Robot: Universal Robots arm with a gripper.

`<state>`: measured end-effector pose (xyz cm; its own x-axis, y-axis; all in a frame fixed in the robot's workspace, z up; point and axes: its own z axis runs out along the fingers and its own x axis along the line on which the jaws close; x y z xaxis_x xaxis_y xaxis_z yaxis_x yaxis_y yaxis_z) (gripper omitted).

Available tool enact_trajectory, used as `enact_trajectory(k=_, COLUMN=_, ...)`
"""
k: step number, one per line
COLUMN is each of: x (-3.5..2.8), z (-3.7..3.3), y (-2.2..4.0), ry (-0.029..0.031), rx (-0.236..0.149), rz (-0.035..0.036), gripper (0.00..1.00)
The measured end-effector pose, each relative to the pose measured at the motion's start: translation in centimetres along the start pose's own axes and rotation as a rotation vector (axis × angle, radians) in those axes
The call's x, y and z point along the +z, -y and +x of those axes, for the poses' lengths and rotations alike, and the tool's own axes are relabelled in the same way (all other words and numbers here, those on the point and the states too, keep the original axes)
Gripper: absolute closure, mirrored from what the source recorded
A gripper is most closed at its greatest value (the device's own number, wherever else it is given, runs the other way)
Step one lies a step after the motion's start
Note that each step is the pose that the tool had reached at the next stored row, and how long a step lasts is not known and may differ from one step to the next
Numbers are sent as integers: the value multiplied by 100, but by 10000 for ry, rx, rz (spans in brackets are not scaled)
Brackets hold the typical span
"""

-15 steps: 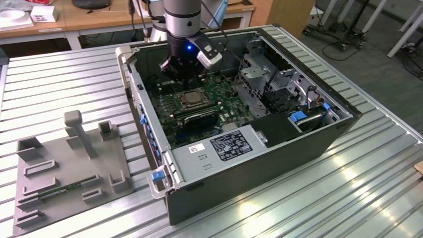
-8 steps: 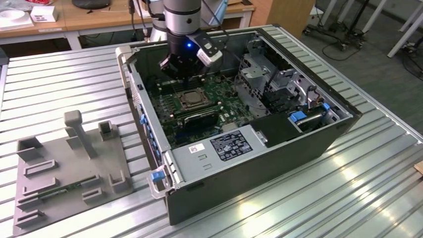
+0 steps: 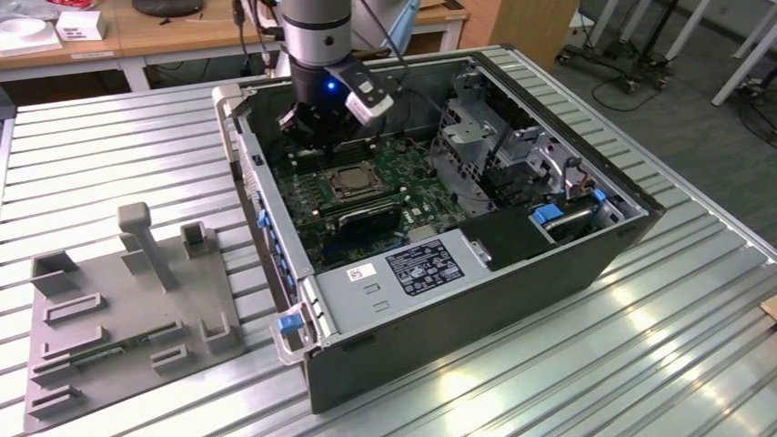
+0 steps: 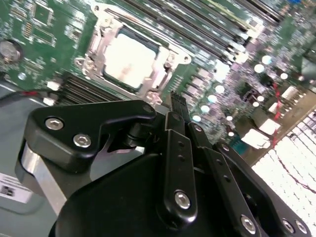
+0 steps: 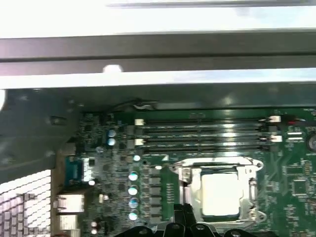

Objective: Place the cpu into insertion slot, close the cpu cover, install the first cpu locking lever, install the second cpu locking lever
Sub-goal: 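Install the first cpu locking lever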

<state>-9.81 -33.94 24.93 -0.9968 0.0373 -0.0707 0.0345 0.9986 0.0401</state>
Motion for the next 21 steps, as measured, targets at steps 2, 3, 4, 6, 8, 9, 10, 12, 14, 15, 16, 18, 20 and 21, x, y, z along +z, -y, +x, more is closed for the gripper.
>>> enact_trajectory(k=2, x=-4, z=78, y=3, ry=41, rx=-2, rz=-2, gripper=89)
enact_trajectory(k=3, x=-4, z=79, y=2, ry=43, rx=-2, rz=-2, gripper=89)
enact_trajectory(k=4, x=-4, z=79, y=2, ry=43, rx=-3, rz=-2, gripper=89)
enact_trajectory(k=6, x=-5, z=80, y=3, ry=42, rx=-3, rz=-1, gripper=89)
enact_trajectory(k=8, x=-12, z=81, y=3, ry=42, rx=-2, rz=-1, gripper=89)
enact_trajectory(k=9, x=-22, z=80, y=3, ry=42, rx=-2, rz=-1, gripper=89)
enact_trajectory(k=10, x=-34, z=79, y=2, ry=43, rx=-2, rz=-2, gripper=89)
enact_trajectory(k=12, x=-64, z=77, y=0, ry=42, rx=-2, rz=-1, gripper=89)
enact_trajectory(k=14, x=-80, z=75, y=0, ry=43, rx=-2, rz=-2, gripper=89)
enact_trajectory(k=15, x=-79, z=75, y=0, ry=43, rx=-2, rz=-3, gripper=89)
enact_trajectory(k=16, x=-79, z=75, y=-1, ry=44, rx=-2, rz=-4, gripper=89)
enact_trajectory(k=18, x=-81, z=76, y=0, ry=41, rx=5, rz=-116, gripper=89)
enact_trajectory(k=20, x=-80, z=76, y=0, ry=37, rx=33, rz=-475, gripper=89)
enact_trajectory(k=21, x=-81, z=76, y=0, ry=31, rx=46, rz=-658, gripper=89)
